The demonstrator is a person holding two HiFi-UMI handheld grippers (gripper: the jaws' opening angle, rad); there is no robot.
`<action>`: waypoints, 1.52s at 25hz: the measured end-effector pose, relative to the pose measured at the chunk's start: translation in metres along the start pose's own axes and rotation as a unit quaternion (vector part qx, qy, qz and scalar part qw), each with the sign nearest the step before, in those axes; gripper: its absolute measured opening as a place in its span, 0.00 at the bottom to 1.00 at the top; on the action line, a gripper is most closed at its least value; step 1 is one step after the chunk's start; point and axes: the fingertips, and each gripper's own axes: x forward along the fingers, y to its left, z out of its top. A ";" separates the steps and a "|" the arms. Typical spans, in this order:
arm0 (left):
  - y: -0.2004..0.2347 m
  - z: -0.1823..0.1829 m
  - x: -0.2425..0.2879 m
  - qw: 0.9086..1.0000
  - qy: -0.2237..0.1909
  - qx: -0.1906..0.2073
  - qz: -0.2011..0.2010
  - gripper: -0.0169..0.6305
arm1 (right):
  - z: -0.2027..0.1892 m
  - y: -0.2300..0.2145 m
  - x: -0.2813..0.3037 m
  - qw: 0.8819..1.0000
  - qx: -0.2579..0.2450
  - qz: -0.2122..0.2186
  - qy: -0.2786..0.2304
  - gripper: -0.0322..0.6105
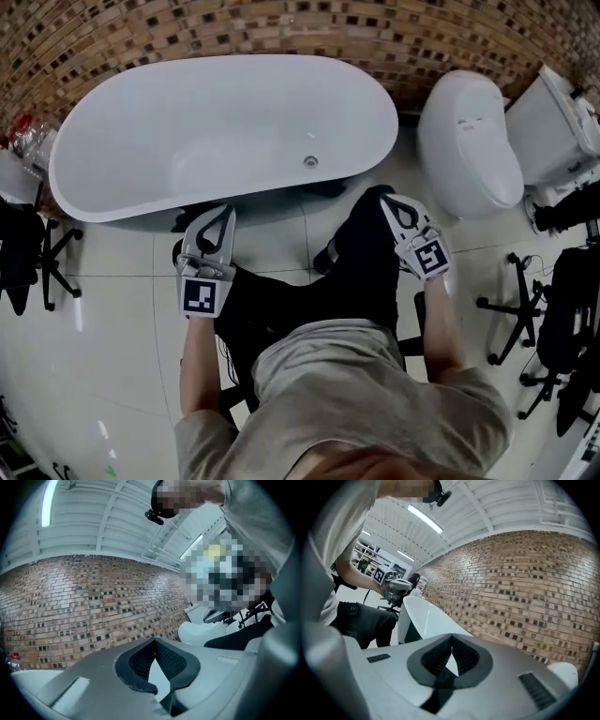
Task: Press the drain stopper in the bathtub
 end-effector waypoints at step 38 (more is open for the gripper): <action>0.022 -0.051 0.139 0.998 0.052 -0.021 0.018 0.04 | -0.037 -0.056 0.056 0.987 -0.005 0.145 0.066 0.05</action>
